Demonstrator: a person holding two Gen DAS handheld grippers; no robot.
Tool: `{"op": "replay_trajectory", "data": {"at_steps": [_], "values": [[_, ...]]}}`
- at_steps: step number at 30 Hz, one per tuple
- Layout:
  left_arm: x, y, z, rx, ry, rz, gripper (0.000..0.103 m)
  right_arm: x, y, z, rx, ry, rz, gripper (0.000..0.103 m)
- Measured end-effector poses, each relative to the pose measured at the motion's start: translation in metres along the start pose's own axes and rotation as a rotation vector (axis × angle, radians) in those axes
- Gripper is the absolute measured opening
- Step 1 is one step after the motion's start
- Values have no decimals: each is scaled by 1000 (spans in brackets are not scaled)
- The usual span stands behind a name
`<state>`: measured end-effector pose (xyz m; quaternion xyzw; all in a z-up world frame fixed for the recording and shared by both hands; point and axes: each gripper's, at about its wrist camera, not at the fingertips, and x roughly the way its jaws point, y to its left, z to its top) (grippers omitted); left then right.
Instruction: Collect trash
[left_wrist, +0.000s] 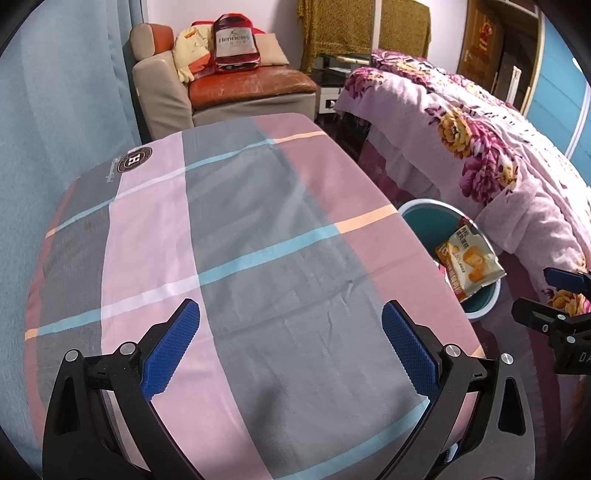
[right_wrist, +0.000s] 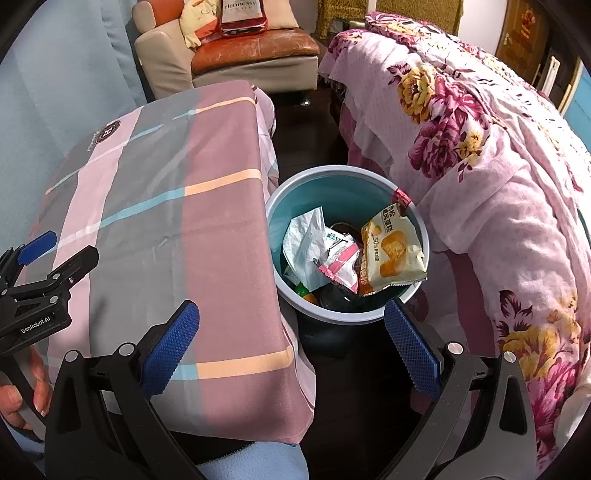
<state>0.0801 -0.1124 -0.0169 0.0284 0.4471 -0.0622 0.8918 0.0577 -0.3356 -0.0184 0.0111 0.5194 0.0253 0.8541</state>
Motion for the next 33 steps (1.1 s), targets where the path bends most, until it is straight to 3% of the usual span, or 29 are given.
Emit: {"op": "replay_trajectory", "data": {"at_steps": [33], "values": [[26, 7, -3, -30, 76, -24, 99, 20, -4, 1, 15, 34, -17, 96]]}}
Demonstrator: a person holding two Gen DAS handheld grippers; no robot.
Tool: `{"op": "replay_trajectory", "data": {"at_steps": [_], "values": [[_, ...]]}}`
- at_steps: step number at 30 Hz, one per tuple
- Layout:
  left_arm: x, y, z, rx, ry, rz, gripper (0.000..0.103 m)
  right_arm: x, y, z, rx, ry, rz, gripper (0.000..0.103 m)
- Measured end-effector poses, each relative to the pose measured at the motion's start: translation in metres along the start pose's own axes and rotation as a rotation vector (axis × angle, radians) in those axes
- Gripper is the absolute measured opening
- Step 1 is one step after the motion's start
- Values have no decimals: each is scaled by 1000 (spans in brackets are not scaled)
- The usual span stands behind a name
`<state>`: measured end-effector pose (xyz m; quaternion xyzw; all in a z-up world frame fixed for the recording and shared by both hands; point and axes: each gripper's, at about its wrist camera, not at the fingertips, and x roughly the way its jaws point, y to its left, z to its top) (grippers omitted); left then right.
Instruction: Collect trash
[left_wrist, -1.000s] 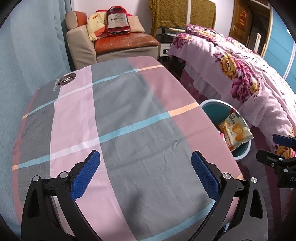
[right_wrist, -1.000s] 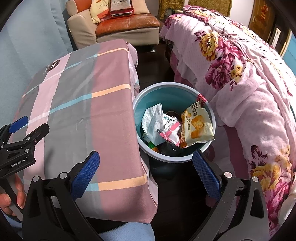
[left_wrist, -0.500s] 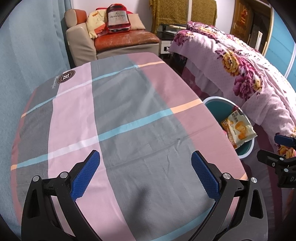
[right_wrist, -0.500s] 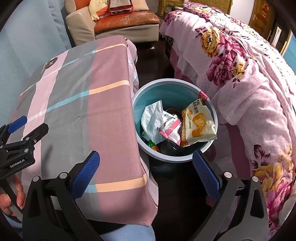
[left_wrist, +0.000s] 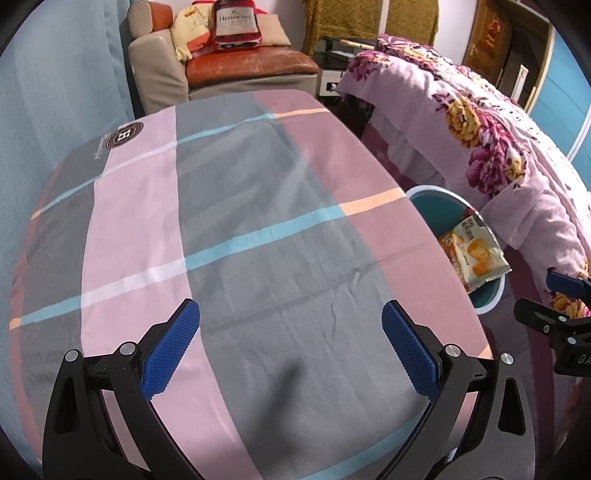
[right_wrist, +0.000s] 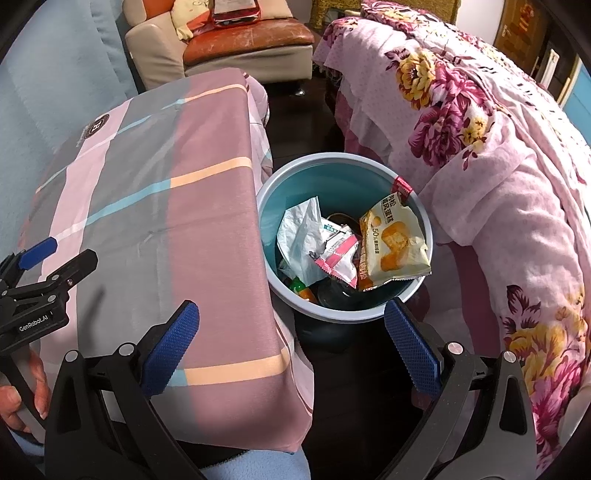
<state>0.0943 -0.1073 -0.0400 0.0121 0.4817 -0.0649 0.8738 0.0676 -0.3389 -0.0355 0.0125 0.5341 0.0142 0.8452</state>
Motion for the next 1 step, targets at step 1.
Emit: {"op": "replay_trajectory", "data": {"at_steps": [1], "values": [[0, 0, 0, 0, 1, 3, 99, 0, 0, 0, 1, -1, 0, 96]]}}
